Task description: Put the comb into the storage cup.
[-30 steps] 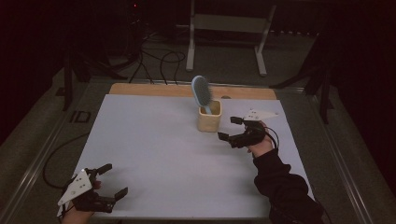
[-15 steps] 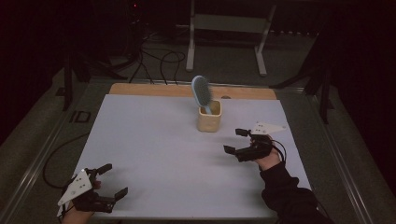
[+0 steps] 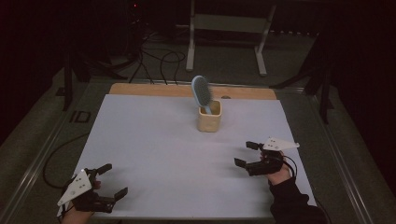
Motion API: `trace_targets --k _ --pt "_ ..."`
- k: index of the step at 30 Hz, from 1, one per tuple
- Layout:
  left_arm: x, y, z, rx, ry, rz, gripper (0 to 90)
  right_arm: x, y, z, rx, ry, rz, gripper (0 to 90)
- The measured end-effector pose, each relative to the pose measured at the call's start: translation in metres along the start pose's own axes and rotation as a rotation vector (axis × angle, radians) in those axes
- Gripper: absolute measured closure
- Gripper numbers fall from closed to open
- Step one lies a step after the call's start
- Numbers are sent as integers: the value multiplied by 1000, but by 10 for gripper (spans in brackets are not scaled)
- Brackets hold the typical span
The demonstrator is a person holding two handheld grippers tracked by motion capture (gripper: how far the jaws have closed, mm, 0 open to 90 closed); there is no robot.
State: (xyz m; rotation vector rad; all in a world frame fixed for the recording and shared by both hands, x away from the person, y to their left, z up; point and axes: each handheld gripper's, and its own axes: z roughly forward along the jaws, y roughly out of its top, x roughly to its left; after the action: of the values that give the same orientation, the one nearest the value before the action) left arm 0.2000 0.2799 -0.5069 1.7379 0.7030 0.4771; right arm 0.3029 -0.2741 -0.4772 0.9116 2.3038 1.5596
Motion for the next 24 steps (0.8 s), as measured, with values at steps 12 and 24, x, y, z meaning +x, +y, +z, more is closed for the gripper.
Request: trace_targets --k 12,24 --pt "0 0 0 0 -1 -2 0 7 -26 -12 33 -21 -14 95" --pt "0 0 0 1 -2 -1 0 17 -46 -20 34 -55 -33 97"
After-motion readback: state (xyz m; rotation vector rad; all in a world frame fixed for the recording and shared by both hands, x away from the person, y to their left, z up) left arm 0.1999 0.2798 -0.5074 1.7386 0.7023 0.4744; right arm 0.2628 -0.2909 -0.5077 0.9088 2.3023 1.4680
